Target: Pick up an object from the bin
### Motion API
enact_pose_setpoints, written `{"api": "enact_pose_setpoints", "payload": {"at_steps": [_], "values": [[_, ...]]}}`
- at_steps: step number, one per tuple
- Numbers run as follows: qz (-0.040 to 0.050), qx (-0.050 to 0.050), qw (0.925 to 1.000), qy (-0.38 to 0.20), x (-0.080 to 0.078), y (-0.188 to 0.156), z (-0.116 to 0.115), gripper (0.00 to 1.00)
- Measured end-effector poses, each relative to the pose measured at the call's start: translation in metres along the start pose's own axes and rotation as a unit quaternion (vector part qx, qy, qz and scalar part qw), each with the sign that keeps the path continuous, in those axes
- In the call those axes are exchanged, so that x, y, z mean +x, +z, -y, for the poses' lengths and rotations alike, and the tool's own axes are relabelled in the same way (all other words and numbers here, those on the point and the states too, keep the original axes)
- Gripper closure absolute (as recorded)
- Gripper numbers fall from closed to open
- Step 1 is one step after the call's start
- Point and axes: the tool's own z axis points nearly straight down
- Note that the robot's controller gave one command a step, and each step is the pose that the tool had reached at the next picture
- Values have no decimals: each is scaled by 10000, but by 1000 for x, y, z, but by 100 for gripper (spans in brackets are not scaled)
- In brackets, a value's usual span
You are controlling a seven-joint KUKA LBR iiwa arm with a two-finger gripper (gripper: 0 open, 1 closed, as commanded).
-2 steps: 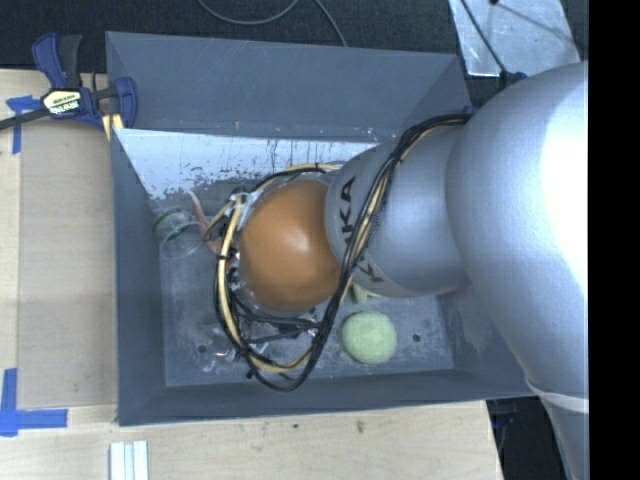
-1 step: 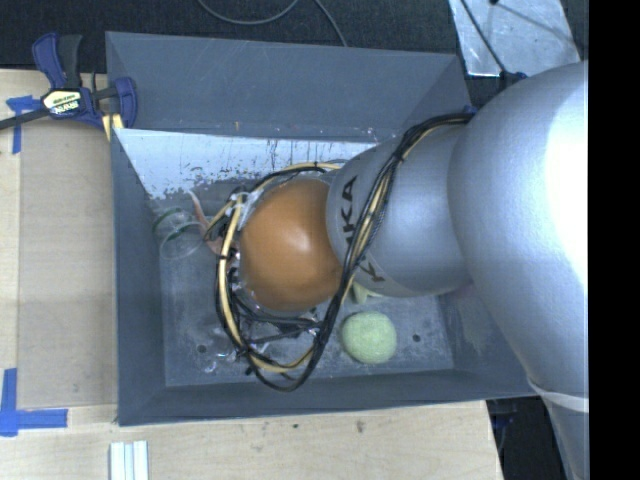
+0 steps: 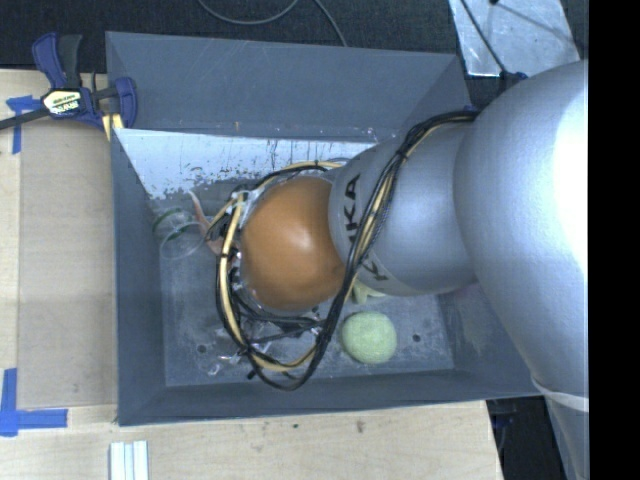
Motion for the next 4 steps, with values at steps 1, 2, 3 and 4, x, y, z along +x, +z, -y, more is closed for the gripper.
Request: {"api": "enact_pose_setpoints", "payload": {"at_steps": [1, 2, 3, 4], "values": [[-17, -4, 10000, 28, 0, -9, 0, 100], [-39, -16, 10000, 31, 1, -20, 0, 100], [-48, -21, 10000, 32, 1, -37, -1, 100], [-21, -4, 10000, 40, 0, -53, 0, 100]]}}
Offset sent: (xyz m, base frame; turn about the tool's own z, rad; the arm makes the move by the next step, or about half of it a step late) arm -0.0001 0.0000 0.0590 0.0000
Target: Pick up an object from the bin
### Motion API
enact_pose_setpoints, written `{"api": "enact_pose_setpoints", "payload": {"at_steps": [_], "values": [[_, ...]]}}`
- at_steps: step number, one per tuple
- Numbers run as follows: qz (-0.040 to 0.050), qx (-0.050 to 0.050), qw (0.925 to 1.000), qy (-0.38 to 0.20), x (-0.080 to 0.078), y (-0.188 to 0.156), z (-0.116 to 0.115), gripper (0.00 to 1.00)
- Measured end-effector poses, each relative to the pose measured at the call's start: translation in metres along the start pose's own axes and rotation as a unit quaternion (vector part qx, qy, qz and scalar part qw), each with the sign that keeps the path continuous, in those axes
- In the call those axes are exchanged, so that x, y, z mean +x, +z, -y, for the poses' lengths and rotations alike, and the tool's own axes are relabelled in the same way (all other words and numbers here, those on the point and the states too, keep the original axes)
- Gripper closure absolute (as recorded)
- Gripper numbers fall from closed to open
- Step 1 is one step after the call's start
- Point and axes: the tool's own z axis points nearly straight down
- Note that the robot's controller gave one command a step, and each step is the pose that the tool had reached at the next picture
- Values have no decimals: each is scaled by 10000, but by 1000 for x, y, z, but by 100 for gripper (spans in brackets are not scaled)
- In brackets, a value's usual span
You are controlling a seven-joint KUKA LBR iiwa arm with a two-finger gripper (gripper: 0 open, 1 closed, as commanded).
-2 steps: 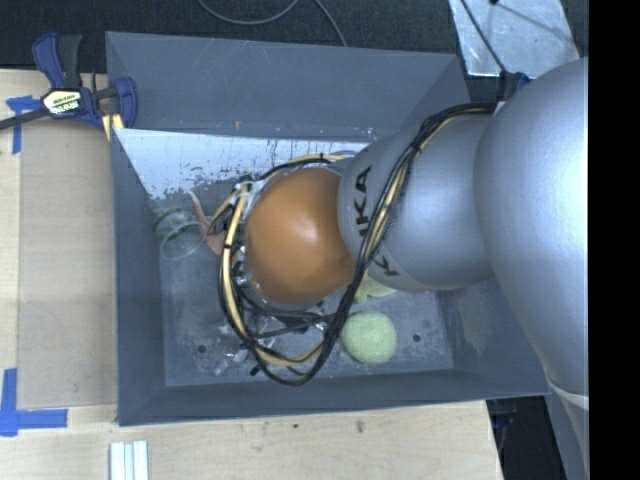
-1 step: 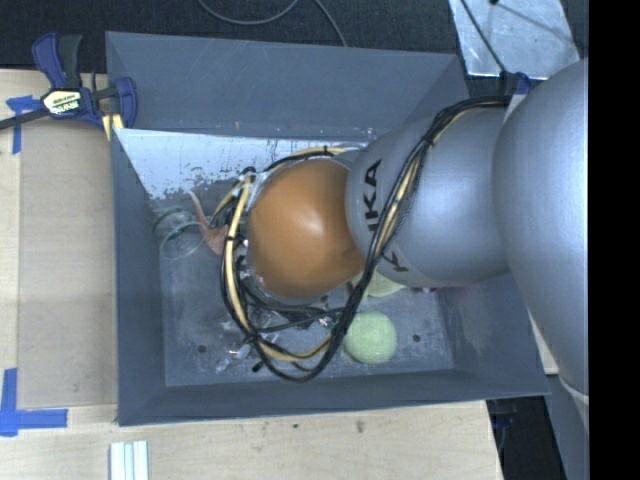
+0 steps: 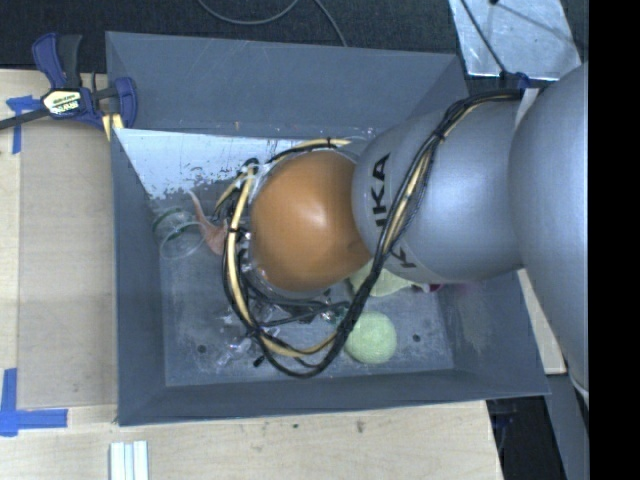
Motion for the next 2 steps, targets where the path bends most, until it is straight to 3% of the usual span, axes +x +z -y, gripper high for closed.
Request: {"api": "enact_pose_setpoints", "payload": {"at_steps": [2], "values": [[-4, -2, 10000, 8, 0, -9, 0, 100]]}}
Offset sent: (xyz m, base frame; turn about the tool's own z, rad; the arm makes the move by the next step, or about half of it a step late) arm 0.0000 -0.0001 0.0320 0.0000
